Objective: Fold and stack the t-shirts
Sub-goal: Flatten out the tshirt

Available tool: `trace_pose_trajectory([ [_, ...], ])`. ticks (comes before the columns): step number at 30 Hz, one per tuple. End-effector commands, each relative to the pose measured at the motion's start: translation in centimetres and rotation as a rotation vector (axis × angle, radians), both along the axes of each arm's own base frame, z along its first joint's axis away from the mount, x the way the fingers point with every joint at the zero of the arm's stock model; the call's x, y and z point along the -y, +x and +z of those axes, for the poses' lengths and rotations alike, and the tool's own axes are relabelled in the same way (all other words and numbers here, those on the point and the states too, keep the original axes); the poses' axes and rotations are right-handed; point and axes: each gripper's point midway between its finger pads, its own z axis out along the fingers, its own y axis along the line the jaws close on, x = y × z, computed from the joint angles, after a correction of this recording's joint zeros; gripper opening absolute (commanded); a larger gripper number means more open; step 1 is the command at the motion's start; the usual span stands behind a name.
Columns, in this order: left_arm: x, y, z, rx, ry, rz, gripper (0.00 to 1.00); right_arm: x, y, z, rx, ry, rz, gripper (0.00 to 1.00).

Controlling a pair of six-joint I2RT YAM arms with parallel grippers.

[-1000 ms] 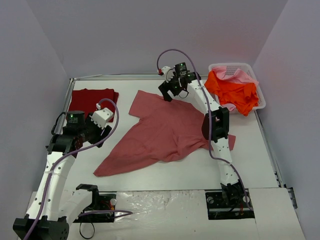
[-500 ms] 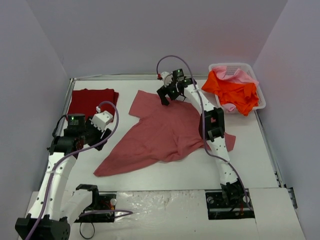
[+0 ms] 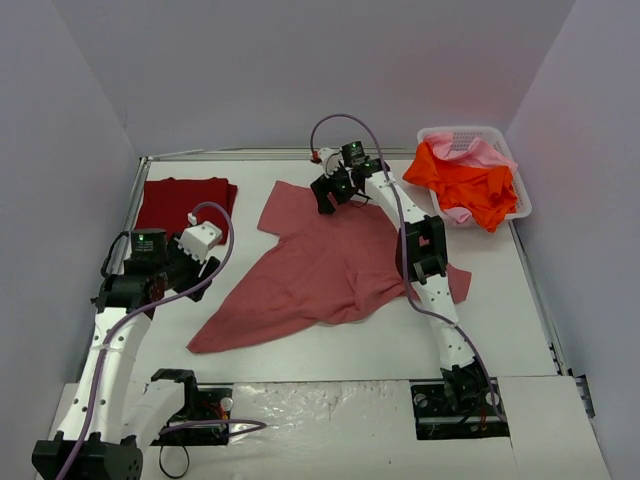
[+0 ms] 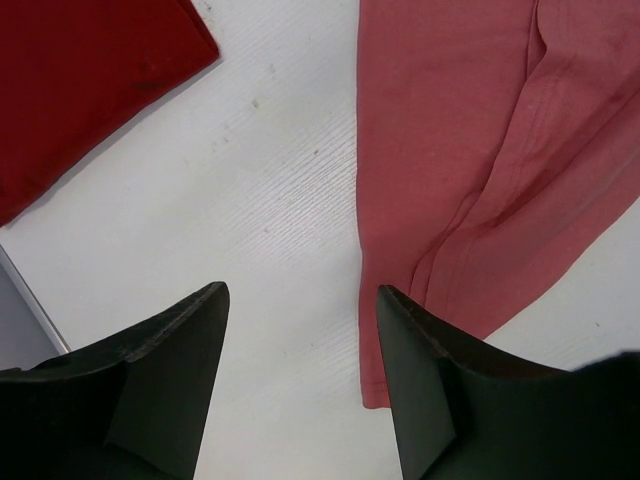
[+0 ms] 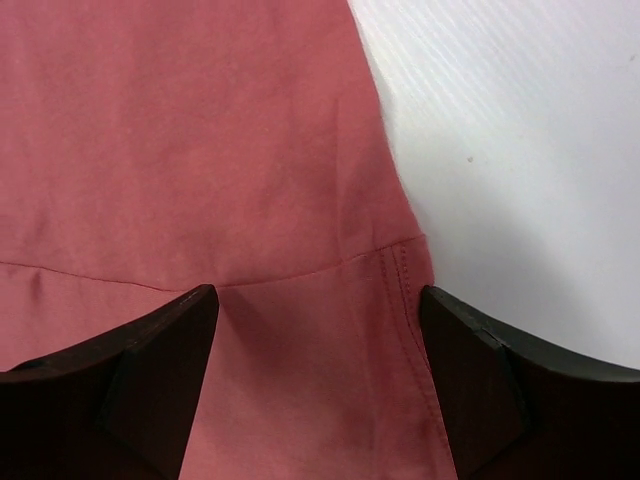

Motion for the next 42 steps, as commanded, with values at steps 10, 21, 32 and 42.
trace_pose_trajectory([
  [10, 0.0, -0.1, 0.4, 0.007, -0.018, 0.003, 0.6, -2.0, -2.1, -2.9, -0.084, 0.028, 0.045, 0.46],
  [21, 0.2, 0.1, 0.2, -0.004, -0.025, -0.01, 0.63, 2.0, 3.5, -1.7, 0.107, -0.129, -0.187, 0.0],
  [32, -0.1, 2.0, -2.2, -0.088, 0.006, -0.013, 0.64, 13.2, 7.3, 0.7, 0.162, -0.21, -0.492, 0.0],
  [42, -2.3, 5.8, -6.4, -0.142, 0.118, 0.034, 0.64, 14.7, 4.9, -1.4, 0.044, -0.157, -0.428, 0.0],
])
